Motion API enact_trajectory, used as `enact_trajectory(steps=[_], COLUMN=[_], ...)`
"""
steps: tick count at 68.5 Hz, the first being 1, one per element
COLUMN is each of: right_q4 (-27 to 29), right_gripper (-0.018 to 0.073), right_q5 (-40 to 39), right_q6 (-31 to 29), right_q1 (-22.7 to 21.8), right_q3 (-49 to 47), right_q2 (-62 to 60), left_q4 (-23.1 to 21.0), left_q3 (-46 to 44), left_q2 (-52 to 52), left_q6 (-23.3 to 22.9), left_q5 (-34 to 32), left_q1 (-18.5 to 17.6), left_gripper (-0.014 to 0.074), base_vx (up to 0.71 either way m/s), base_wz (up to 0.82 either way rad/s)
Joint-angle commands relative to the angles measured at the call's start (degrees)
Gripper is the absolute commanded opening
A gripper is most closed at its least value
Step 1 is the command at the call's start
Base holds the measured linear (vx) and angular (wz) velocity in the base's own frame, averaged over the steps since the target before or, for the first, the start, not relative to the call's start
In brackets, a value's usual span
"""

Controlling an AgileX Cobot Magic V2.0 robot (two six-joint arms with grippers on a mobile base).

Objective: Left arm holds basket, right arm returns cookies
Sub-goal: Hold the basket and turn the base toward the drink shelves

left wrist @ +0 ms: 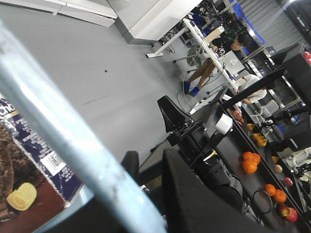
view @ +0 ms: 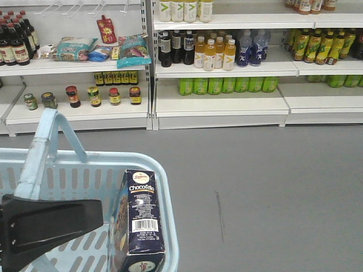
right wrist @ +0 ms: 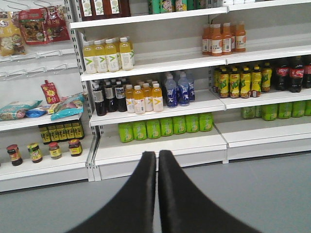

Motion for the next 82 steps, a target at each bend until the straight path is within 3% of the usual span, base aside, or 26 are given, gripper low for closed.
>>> enact_trajectory(steps=[1,48,82], right_q4=[-0.3,-0.3,-0.3], right_gripper=[-0.0008,-0.0008,-0.0008], right_q5=[-4.2,-4.2,-4.2], right_q6=[-0.4,-0.4,-0.4], right_q1=[-0.2,-0.2,-0.2], right_q3=[0.1,0.1,0.1], right_q2=[-0.6,-0.6,-0.6], left_q4=[-4.6,-4.5,-4.5], left_q3=[-1.7,-1.7,-1.7], left_q2=[-0.4,-0.4,-0.4], left_q6=[1.1,1.1,1.1], left_q5=[-2.0,-2.2,-2.1], left_q1=[-0.3,-0.3,-0.3], left_gripper=[-0.0006,-0.0006,-0.0006], base_vx=[0.51,0.49,0.43], base_wz=[-0.10,-0.07,-0.57])
